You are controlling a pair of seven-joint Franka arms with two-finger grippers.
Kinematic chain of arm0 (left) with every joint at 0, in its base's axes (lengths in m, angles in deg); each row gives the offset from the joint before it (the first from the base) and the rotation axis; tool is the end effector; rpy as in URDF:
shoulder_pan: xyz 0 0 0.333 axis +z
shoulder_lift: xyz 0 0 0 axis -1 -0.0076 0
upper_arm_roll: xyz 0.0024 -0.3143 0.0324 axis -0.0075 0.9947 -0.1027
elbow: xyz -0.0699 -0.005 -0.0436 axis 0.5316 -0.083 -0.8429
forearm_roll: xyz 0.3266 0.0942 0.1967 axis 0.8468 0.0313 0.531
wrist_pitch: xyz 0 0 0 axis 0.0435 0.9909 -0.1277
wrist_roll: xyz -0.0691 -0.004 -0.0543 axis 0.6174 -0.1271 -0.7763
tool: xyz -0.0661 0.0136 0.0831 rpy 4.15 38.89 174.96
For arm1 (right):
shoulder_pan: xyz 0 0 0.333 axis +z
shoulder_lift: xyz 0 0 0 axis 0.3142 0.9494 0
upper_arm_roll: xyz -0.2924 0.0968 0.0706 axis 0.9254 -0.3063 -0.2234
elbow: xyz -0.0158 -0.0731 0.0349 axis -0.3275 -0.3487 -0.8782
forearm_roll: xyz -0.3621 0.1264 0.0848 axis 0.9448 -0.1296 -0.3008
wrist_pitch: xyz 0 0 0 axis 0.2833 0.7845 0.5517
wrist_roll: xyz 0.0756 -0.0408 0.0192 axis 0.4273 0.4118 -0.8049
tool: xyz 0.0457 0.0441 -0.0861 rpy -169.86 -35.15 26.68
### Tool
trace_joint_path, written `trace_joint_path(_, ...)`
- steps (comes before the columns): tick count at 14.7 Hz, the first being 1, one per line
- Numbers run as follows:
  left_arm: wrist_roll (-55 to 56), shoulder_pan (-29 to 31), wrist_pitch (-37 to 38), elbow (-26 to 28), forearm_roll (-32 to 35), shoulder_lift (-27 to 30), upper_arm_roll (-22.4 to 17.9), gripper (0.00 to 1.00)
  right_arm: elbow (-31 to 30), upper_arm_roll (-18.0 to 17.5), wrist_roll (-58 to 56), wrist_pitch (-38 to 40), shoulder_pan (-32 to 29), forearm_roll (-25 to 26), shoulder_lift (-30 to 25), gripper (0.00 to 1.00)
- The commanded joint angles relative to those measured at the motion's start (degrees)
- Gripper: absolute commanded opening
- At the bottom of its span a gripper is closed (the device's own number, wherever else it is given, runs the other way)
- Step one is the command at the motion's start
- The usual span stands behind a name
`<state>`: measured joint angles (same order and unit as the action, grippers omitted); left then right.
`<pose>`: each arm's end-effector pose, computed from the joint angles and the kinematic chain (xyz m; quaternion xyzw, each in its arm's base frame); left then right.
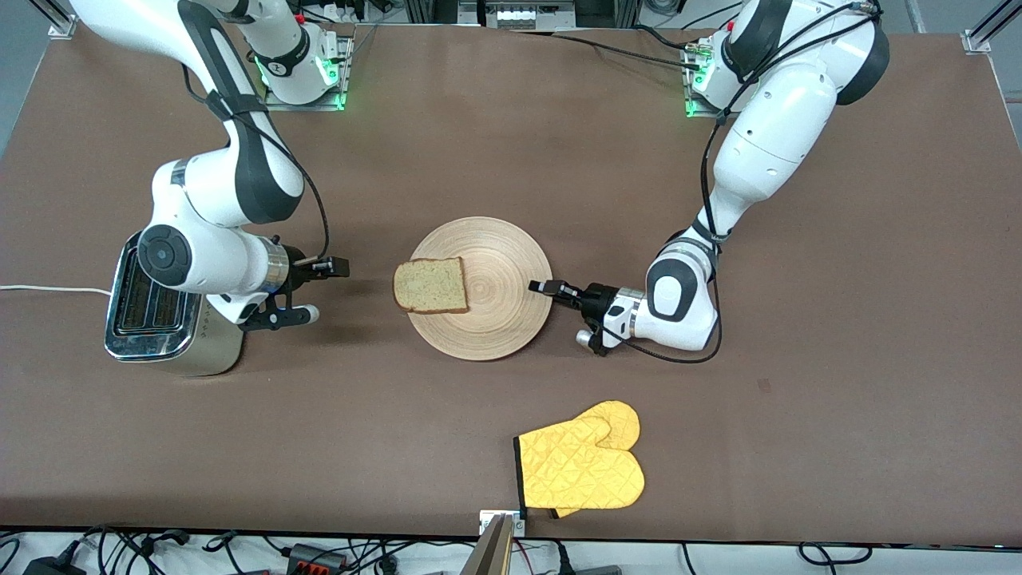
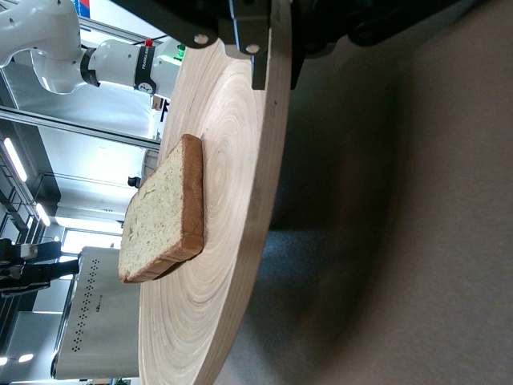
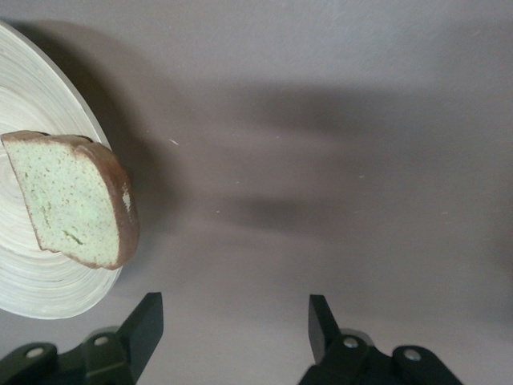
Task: Move plate and put bread in toaster
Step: 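Release the plate with the left gripper while the right gripper reaches the bread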
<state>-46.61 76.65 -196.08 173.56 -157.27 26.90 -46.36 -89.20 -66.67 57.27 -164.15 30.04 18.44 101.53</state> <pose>0.5968 -0.3188 0.0905 0.8134 -0.0868 -0.1402 0.5578 0.6061 0.1668 0.3120 -0.9852 -0.0420 0.1386 0.0915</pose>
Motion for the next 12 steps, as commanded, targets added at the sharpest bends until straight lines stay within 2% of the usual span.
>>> trace_joint_path(1,-0.8,-0.3,1.0,-1.5,-1.1,-0.8,-0.6,0.24,0.7,0.2,0.9,-0.4,0.6,-2.6,2.2,0.8)
trace_joint_path(3,-0.9,0.1,1.1,-1.6,2.5,-0.7,-0.9,0.37,0.8,0.2,0.9,-1.6,1.5,-2.7,3.0,0.8)
trace_joint_path(5,-0.4,0.9,1.5,-1.7,2.6,-0.5,-0.9,0.41,0.8,0.1,0.9,-3.8,2.1,-3.9,4.5,0.8)
trace_joint_path(7,-0.7,3.9,1.9,-1.6,3.1,-0.5,-0.9,0.49,0.8,0.2,0.9,-5.4,2.7,-7.1,5.8,0.8)
trace_joint_path(12,0.3,12.6,8.7,-2.0,11.0,1.6,-0.9,0.46,1.0,0.2,0.9,-10.4,5.8,-8.3,8.0,0.79)
